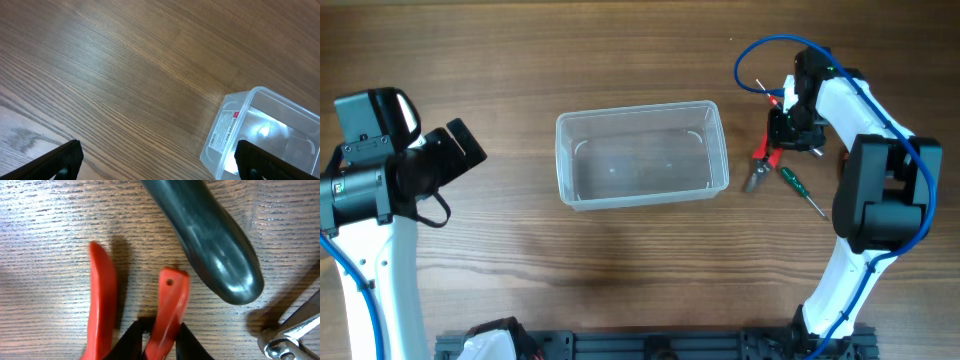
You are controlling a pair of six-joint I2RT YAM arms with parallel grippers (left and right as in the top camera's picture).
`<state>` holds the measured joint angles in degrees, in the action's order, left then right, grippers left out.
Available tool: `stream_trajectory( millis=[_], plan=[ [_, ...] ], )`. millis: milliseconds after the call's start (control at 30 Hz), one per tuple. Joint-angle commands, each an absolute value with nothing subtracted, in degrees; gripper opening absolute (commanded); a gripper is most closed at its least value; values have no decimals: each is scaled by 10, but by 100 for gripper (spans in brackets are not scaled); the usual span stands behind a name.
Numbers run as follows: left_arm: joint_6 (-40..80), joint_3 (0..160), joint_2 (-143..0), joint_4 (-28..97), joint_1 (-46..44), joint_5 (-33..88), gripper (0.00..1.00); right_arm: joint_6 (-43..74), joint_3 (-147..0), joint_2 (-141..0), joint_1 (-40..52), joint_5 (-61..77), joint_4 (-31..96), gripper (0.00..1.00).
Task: Pack container
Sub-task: 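Grasp the red-handled snips by the handle with the right gripper, then carry the snips over the container and lower them inside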
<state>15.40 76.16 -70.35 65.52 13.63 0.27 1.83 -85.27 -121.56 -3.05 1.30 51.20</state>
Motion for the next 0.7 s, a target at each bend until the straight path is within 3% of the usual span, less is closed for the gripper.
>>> stream_trajectory(
  millis=[0, 100, 200, 467, 667],
  plan=[
    [159, 769, -705, 654, 139, 4, 100, 21, -847, -1239, -26, 30, 516, 13],
    [159, 769, -705, 654, 139, 4, 100, 21, -847, -1239, -26, 30, 516, 12],
    [159, 769, -705, 654, 139, 4, 100, 21, -847, -1239, -26, 30, 517, 4],
    [159, 769, -705, 654, 139, 4, 100, 20, -855, -1228, -23, 30, 533, 4],
    [159, 769, -705, 654, 139, 4, 100, 0, -900, -1137, 5, 25, 547, 4]
  ],
)
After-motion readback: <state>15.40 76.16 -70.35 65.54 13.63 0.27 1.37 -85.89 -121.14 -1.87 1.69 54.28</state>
